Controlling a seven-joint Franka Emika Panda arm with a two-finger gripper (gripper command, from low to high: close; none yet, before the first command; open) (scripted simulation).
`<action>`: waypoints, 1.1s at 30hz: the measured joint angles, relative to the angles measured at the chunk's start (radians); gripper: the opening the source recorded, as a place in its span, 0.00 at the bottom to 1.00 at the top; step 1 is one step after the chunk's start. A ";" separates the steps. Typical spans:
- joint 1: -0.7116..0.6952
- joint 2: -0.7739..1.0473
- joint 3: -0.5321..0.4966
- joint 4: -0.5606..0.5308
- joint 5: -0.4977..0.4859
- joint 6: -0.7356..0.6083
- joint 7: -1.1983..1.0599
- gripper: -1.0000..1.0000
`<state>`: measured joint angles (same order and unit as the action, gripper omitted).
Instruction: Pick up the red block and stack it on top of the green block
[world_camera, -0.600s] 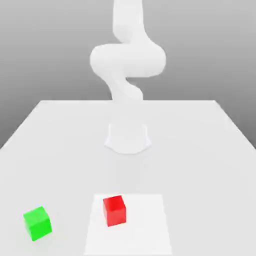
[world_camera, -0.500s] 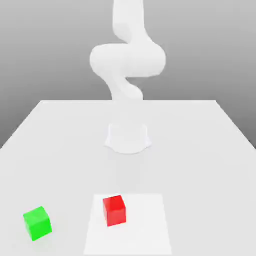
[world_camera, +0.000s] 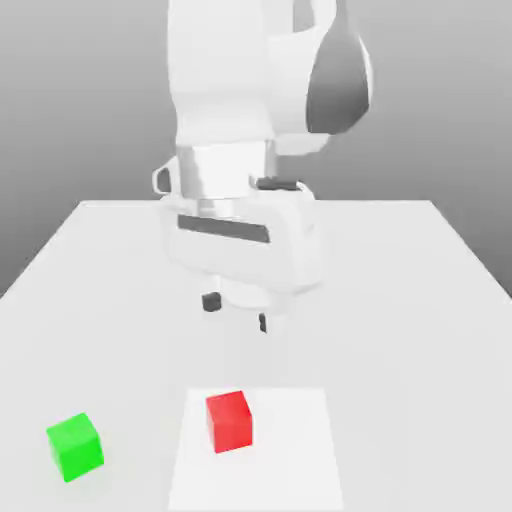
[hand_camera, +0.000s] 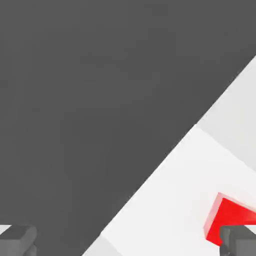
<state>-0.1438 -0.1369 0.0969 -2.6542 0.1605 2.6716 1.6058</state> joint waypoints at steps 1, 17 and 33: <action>-0.007 0.030 0.003 -0.018 -0.019 0.020 0.058 0.50; 0.001 0.396 -0.058 -0.063 -0.223 0.307 0.407 0.00; -0.207 0.228 -0.160 0.101 -0.149 -0.029 0.534 0.00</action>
<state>-0.3504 0.0908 -0.0627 -2.5528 0.0110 2.6430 2.1402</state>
